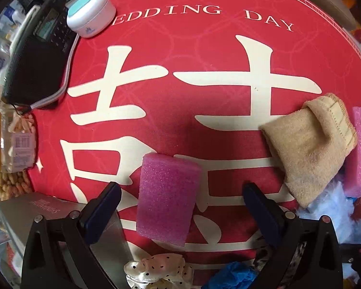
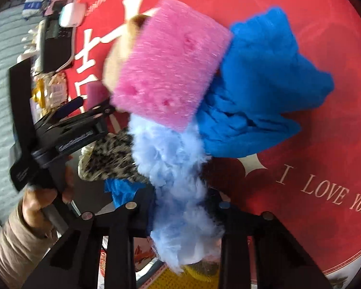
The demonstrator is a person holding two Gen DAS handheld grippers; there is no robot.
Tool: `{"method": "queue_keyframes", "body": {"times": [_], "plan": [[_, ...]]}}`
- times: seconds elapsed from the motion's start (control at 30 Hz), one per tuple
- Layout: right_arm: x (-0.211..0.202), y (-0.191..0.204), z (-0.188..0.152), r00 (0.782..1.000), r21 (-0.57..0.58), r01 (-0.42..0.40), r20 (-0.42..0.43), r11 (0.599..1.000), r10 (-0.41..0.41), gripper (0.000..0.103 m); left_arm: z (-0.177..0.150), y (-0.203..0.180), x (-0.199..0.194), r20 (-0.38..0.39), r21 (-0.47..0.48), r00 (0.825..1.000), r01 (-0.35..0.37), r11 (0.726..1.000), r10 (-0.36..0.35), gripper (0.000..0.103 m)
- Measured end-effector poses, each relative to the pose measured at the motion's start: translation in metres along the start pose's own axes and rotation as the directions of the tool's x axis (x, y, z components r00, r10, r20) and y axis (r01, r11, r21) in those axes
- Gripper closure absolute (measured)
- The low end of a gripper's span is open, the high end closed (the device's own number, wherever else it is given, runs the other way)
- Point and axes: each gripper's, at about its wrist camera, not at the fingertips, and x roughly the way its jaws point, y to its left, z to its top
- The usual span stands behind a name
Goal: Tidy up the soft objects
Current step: 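Grasp the light-blue fluffy scarf with the right tool while the left tool grasps the pink sponge, then carry the blue scarf and pink sponge with both tools over the white box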
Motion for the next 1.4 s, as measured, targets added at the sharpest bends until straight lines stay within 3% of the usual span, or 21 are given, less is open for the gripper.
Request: {"method": "queue_keyframes", "body": {"times": [0.17, 0.3, 0.33, 0.37, 0.4, 0.47, 0.5, 0.53, 0.57, 0.77, 1.07, 1.4], "plan": [[-0.009, 0.000, -0.001, 1.000, -0.017, -0.016, 0.013, 1.000, 0.016, 0.072, 0.004, 0.021, 0.011, -0.085, -0.142, 0.987, 0.125, 0.982, -0.138, 0.000], [0.006, -0.008, 0.003, 0.999, 0.023, -0.016, -0.038, 1.000, 0.017, 0.050, 0.008, 0.013, 0.007, -0.083, -0.110, 0.992, 0.087, 0.990, -0.097, 0.000], [0.009, -0.008, 0.003, 0.999, 0.026, -0.012, -0.035, 1.000, 0.012, 0.051, 0.008, 0.010, 0.005, -0.074, -0.094, 0.994, 0.076, 0.993, -0.083, 0.000], [0.010, -0.008, 0.004, 1.000, 0.025, 0.000, -0.022, 1.000, 0.001, 0.066, 0.008, 0.007, 0.004, -0.066, -0.082, 0.995, 0.068, 0.994, -0.073, 0.000], [0.009, -0.009, 0.003, 1.000, 0.029, -0.013, -0.009, 0.999, 0.013, 0.073, 0.008, 0.005, 0.003, -0.066, -0.077, 0.995, 0.070, 0.995, -0.076, 0.003], [0.005, -0.009, 0.001, 0.999, 0.035, -0.046, 0.006, 0.998, 0.046, 0.077, 0.008, 0.002, -0.001, -0.055, -0.088, 0.991, 0.118, 0.989, -0.123, 0.018], [0.000, -0.007, 0.000, 0.999, 0.022, -0.047, 0.016, 0.999, 0.047, 0.078, 0.008, 0.000, -0.005, -0.046, -0.085, 0.991, 0.125, 0.989, -0.129, 0.030], [-0.004, -0.007, -0.002, 0.999, 0.010, -0.046, 0.024, 0.999, 0.046, 0.079, 0.008, -0.004, -0.010, -0.036, -0.065, 0.991, 0.126, 0.990, -0.128, 0.050], [-0.011, -0.006, -0.004, 0.998, 0.001, -0.051, 0.037, 0.999, 0.051, 0.079, 0.006, -0.009, -0.014, -0.029, -0.047, 0.991, 0.127, 0.991, -0.128, 0.060], [-0.040, -0.009, -0.014, 0.990, 0.012, -0.103, 0.095, 0.995, 0.101, 0.079, 0.003, -0.019, -0.034, 0.003, -0.034, 0.987, 0.159, 0.987, -0.159, 0.059], [-0.058, 0.010, -0.034, 0.973, -0.001, -0.174, 0.153, 0.985, 0.173, 0.079, -0.032, -0.008, -0.090, 0.092, -0.053, 0.980, 0.180, 0.982, -0.175, 0.059], [-0.062, 0.055, -0.061, 0.966, -0.056, -0.178, 0.179, 0.982, 0.185, 0.079, -0.072, 0.038, -0.116, 0.182, -0.119, 0.966, 0.207, 0.971, -0.184, 0.059]]}}
